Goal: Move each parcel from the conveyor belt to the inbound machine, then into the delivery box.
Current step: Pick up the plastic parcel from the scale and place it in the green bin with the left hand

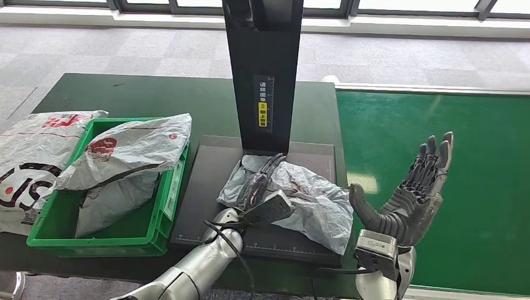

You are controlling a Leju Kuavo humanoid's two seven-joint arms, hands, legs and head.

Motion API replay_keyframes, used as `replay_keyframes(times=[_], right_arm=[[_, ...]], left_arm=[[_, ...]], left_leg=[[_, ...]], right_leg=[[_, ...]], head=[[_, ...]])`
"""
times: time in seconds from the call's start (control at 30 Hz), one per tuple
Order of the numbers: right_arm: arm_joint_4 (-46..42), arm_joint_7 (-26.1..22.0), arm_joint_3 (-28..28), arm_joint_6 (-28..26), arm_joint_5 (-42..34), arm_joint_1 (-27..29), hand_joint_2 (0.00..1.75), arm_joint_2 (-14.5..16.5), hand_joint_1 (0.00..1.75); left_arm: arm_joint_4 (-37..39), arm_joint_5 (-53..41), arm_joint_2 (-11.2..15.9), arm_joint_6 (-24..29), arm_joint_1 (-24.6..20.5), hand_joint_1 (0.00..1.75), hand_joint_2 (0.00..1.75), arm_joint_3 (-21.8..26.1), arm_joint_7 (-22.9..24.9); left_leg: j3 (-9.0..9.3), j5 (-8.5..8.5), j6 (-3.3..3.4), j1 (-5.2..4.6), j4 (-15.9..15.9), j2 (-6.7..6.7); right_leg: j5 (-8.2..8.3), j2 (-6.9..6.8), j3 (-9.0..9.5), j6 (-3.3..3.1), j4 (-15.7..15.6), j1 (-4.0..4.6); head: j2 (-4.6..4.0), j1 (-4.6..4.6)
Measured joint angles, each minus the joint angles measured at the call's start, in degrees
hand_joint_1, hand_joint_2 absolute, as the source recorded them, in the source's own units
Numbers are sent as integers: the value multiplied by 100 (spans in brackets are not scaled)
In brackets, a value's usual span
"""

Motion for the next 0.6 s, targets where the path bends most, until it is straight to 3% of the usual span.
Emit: replay_keyframes(times=[0.33, 0.37, 0.4, 0.5, 0.53, 0.6], right_arm=[[42, -1, 5, 0, 7, -22, 175, 0, 0], [47, -1, 5, 0, 7, -23, 175, 0, 0], [51, -1, 6, 0, 6, -23, 175, 0, 0], [63, -1, 6, 0, 5, -26, 175, 0, 0], [67, -1, 6, 0, 5, -29, 175, 0, 0], [73, -1, 6, 0, 4, -48, 175, 0, 0]], left_arm=[[301, -819, 43, 48, -60, 2, 175, -299, 734], [328, -903, 46, 17, -62, 9, 175, -336, 809], [356, -969, 49, -7, -63, 41, 175, -377, 867], [417, -1051, 63, -46, -74, 162, 175, -458, 941], [434, -1083, 69, -68, -79, 174, 175, -479, 970], [470, -1184, 79, -114, -91, 175, 175, -527, 1057]], left_leg=[[-4, 0, 0, -1, 0, -2], [-4, 0, 0, -1, 0, -2], [-5, 0, 0, -1, 0, -2], [-4, 0, 0, 0, 0, -2], [-4, 0, 0, 0, 0, -2], [-4, 0, 0, 0, 0, -2]], right_leg=[[0, -3, 0, 0, 0, -1], [0, -3, 0, 0, 0, -1], [0, -3, 0, 0, 0, -1], [0, -3, 0, 0, 0, -1], [0, -3, 0, 0, 0, 0], [0, -3, 0, 0, 0, 0]], head=[[0, 0], [0, 0], [0, 0], [0, 0], [0, 0], [0, 0]])
